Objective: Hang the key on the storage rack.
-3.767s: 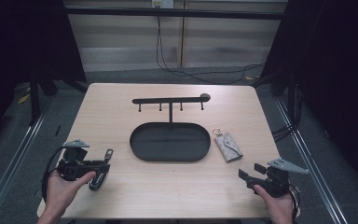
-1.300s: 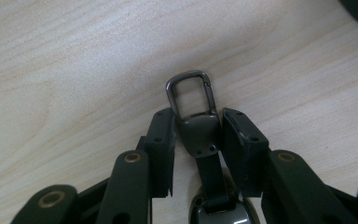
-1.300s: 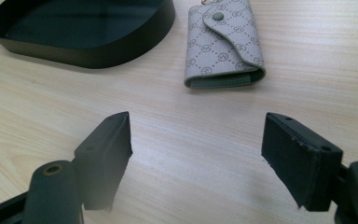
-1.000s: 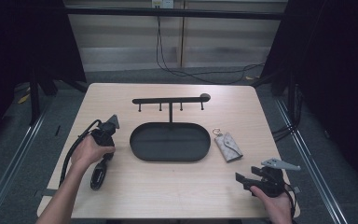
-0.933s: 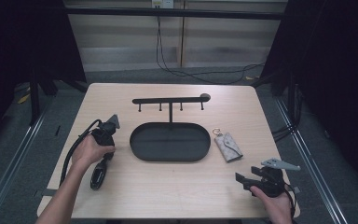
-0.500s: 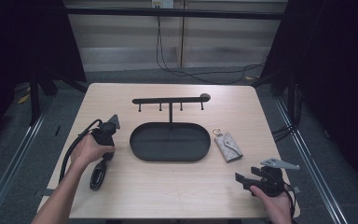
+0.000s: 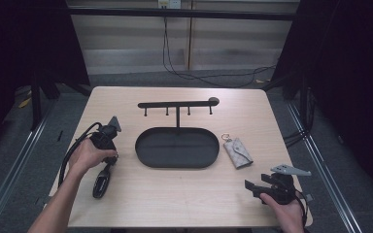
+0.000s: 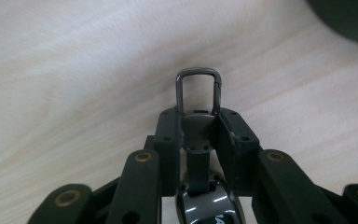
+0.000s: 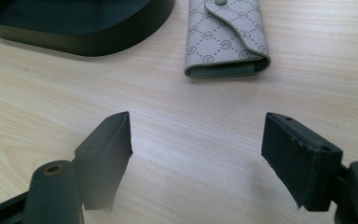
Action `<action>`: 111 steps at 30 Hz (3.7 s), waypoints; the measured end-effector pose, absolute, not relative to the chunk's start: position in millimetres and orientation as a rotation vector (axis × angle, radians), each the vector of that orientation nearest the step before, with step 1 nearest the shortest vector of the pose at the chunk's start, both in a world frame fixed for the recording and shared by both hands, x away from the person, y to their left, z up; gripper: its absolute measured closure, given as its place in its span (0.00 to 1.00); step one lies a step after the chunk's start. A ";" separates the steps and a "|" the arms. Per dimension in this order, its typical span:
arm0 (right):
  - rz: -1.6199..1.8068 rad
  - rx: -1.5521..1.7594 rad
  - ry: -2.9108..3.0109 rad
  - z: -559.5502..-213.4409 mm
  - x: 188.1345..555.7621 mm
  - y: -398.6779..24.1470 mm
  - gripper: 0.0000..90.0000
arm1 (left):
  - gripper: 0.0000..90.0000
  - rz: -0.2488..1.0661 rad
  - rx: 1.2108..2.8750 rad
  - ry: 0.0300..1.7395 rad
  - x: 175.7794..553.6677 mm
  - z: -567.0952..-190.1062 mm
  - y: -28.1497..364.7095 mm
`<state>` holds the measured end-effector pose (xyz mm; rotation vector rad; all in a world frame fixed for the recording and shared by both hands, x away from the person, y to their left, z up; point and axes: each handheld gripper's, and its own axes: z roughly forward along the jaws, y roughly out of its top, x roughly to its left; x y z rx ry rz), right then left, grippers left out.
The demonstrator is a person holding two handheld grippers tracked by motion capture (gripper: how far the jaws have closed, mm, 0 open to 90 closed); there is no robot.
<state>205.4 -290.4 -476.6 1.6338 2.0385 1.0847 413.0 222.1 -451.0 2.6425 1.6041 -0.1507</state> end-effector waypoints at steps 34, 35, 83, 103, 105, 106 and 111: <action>1.086 1.647 2.021 -476.9 205.4 -291.5 0.27 | 0.79 -0.171 2.634 1.588 403.8 -394.2 227.2; 1.088 1.648 2.020 -476.7 205.2 -291.6 0.27 | 0.79 -0.167 2.632 1.585 403.5 -391.8 227.1; 1.089 1.653 2.027 -477.0 205.5 -291.3 0.26 | 0.79 0.009 2.641 1.429 391.2 -310.8 194.6; 1.090 1.658 2.025 -477.0 205.5 -291.7 0.26 | 0.79 0.002 2.685 1.331 396.3 -288.1 154.7; 1.092 1.656 2.023 -477.0 205.4 -291.8 0.26 | 0.79 -0.009 2.686 1.310 398.2 -287.0 150.1; 1.093 1.657 2.022 -477.0 205.3 -291.9 0.26 | 0.79 -0.012 2.697 1.302 399.5 -287.4 147.7; 1.095 1.655 2.025 -477.1 205.4 -291.8 0.26 | 0.79 -0.024 2.717 1.257 405.3 -289.0 135.7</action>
